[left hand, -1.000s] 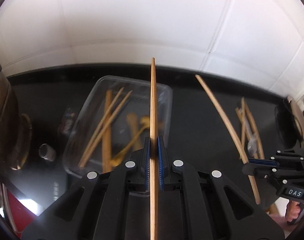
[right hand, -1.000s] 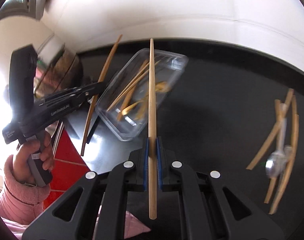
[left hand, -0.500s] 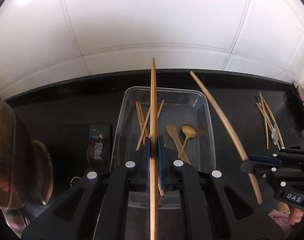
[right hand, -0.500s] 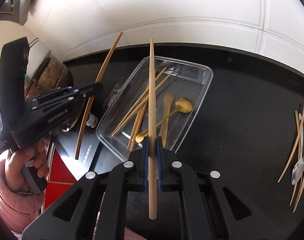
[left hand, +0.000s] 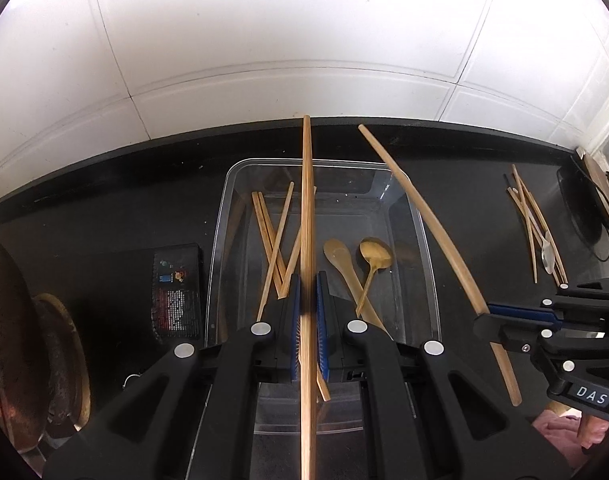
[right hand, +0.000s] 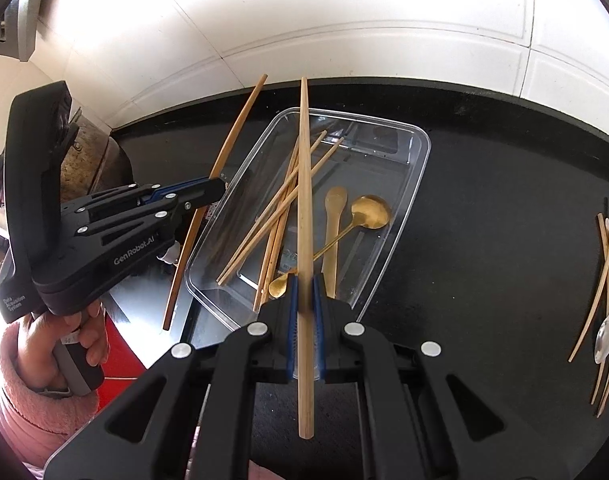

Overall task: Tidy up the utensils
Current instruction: 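Open both tools to drop the chopsticks into the container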

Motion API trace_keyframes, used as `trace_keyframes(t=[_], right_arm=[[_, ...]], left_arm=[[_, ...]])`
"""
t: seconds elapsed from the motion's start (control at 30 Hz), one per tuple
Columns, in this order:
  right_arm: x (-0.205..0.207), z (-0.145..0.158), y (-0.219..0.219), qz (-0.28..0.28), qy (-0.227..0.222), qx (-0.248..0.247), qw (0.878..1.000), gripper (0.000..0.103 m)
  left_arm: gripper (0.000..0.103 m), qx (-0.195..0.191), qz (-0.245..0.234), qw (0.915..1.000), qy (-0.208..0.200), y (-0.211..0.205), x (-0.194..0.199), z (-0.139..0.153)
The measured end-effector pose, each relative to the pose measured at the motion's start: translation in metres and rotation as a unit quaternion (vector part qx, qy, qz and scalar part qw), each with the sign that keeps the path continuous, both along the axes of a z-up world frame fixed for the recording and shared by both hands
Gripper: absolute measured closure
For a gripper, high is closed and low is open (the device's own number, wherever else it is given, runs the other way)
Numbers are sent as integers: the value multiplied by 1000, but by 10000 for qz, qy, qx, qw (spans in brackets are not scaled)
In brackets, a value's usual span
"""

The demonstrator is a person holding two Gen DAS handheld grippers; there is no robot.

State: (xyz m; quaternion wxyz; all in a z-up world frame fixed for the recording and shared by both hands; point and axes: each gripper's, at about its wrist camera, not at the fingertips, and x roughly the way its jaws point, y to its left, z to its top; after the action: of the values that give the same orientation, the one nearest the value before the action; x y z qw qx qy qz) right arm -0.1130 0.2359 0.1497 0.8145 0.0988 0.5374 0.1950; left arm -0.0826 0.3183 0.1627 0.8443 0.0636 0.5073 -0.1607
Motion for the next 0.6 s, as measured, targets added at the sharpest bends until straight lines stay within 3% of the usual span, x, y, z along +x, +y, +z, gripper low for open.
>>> trace_keyframes(t=[0.13,0.17,0.2,0.23,0.27,0.4,0.6], right_arm=[[12,0,6,-8,9,-170,9999,94],[15,-2,8,8,55,-208,9998,88],[18,-4,11,17,107,-332,9994,75],[20,-5,12,8,142,-483,9987,21],[18,-5,12,-6,88,-582,9983,10],[2,3,0,10,-400,-1123,9929,9],[-20,-4,-49,-522,-542,-1331,9882,9]], left_arm=[[93,-134,109,9999,-4,4,12,2],[69,-175,157,9997,7,6,18,4],[43,-215,241,9995,-2,8,23,6],[7,-213,443,9987,-130,12,28,11],[7,-211,574,9978,-263,15,30,15],[7,-162,817,9957,-414,22,31,24],[6,-315,832,9959,-151,11,17,16]])
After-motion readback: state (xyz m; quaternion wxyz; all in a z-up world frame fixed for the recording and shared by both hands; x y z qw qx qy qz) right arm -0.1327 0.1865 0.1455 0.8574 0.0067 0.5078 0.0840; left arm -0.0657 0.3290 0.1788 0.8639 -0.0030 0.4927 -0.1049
